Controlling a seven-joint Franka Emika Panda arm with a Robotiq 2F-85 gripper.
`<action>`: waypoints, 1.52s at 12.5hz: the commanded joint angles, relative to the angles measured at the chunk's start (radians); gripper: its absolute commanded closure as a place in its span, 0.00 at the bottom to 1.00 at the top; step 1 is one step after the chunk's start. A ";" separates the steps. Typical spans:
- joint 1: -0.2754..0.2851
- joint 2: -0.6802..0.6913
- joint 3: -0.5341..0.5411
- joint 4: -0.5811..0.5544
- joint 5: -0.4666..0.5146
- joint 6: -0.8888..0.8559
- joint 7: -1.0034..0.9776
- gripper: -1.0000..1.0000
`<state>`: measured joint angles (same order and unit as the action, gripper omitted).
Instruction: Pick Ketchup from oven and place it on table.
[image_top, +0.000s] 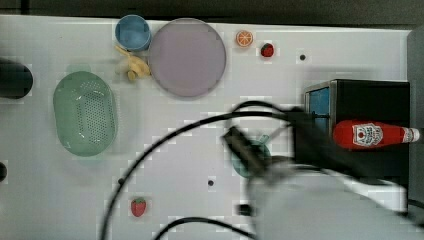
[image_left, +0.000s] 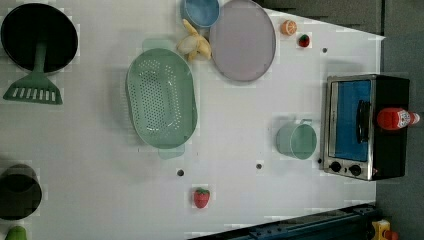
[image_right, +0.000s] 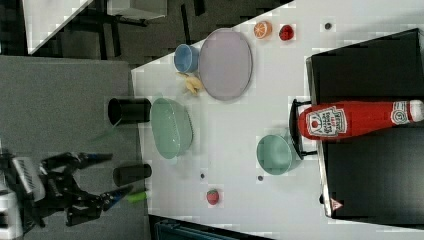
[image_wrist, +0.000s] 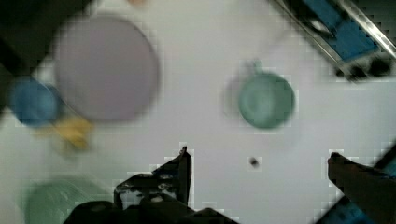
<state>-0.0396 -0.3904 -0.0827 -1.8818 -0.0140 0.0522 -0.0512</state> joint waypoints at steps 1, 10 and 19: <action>-0.025 0.083 -0.085 -0.042 0.005 0.036 0.026 0.00; -0.053 0.302 -0.381 -0.029 0.005 0.333 0.019 0.00; -0.087 0.617 -0.499 0.020 0.193 0.539 0.019 0.00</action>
<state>-0.1215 0.2152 -0.5703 -1.8516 0.1860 0.6006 -0.0513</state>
